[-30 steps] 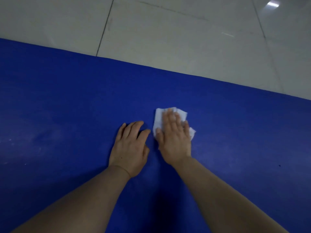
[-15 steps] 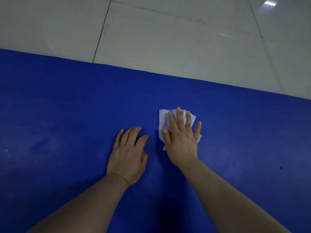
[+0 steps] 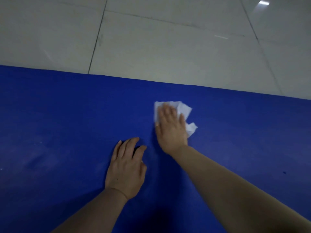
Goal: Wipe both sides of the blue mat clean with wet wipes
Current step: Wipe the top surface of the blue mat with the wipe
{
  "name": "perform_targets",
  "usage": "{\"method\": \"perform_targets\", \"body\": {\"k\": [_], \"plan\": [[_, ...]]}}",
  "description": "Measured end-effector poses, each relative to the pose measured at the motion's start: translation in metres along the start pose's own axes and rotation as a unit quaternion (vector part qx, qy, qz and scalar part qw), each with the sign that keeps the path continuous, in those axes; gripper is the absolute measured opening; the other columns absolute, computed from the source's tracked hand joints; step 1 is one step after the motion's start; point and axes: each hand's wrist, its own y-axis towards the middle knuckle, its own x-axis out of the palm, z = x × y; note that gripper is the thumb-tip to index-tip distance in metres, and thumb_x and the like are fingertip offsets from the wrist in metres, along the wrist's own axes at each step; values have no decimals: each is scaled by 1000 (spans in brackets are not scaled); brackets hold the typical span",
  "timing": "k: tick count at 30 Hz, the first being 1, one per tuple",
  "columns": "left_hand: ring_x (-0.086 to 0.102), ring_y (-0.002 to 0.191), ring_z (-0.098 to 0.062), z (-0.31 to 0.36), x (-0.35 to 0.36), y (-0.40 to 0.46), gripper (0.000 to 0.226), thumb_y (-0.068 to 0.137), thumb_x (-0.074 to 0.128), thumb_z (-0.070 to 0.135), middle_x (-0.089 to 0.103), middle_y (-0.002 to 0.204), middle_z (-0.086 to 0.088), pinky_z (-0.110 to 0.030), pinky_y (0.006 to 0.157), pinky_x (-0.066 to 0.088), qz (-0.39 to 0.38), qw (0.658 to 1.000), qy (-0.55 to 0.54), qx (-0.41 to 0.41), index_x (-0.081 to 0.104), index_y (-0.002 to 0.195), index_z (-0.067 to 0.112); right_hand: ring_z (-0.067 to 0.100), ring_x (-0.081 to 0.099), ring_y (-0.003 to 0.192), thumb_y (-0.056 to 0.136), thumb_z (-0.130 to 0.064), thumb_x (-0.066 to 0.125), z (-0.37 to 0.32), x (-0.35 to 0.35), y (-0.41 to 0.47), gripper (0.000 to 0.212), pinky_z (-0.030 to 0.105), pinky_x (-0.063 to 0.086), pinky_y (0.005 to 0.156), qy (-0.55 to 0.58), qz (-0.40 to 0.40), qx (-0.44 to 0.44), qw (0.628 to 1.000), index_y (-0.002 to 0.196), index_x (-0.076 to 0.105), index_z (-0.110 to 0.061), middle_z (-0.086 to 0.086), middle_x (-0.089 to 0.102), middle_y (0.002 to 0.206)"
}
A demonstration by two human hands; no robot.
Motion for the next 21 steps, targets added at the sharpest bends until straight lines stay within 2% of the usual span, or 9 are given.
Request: {"method": "perform_targets", "body": {"k": [2,4,5,9,12,14,17,19,21], "plan": [[44,120,-25,-1,0,0,36,80,50,22,50,129,-12,-46,108,25,6,1000,0,4,61,113,13,23,3,147,96,-39,8,-26,2,-10,61,49,1,117,20,-19,-124,992,153,13,-17,3,7,160],[44,120,-25,-2,0,0,39,74,64,16,52,128,-13,-46,108,25,8,1000,-3,2,62,113,12,20,3,147,90,-42,-1,-23,-1,-7,68,45,-2,116,18,-28,-162,986,152,15,-19,0,7,160],[44,119,-25,-2,0,0,37,76,61,16,53,128,-13,-46,108,24,13,1000,-5,3,62,113,12,19,1,147,91,-41,-2,-12,-3,-1,67,46,0,117,12,-20,-135,991,153,13,-19,0,6,161],[44,119,-24,-1,-2,0,43,82,34,25,52,130,-10,-45,110,23,2,1000,-16,-7,62,113,15,21,-1,147,101,-37,14,21,-3,13,56,46,5,117,21,-6,74,997,153,4,-19,1,-3,161],[45,119,-24,0,-2,0,44,81,34,25,53,129,-10,-45,109,24,-8,1000,-15,-6,63,112,15,20,-9,147,91,-48,-5,3,2,2,67,45,-4,116,17,-20,20,999,152,-4,-22,-2,-11,160],[47,117,-22,-1,-2,-1,37,80,44,22,54,127,-8,-44,110,26,0,1000,-15,-2,65,110,16,17,-14,146,80,-51,-15,1,3,0,77,42,-11,115,36,-24,4,999,152,-7,-24,-4,-15,159],[55,103,-25,-4,-6,10,34,66,75,9,58,116,-7,-44,98,42,1,999,-33,-2,69,98,16,16,-16,145,78,-52,-16,7,2,3,79,39,-15,113,54,-22,3,998,152,-9,-25,-6,-16,159],[59,95,-28,-8,-10,36,31,62,78,3,60,110,-9,-44,85,49,13,999,-38,-8,69,89,14,15,-17,145,78,-52,-15,8,3,4,78,38,-16,112,59,-19,-2,998,152,-8,-26,-6,-16,159],[59,103,-31,-12,-11,67,30,69,74,3,59,117,-12,-48,89,48,24,999,-28,-20,69,98,11,14,-17,145,79,-52,-14,7,4,4,78,38,-17,111,67,-17,-3,998,152,-8,-26,-7,-16,159]]}}
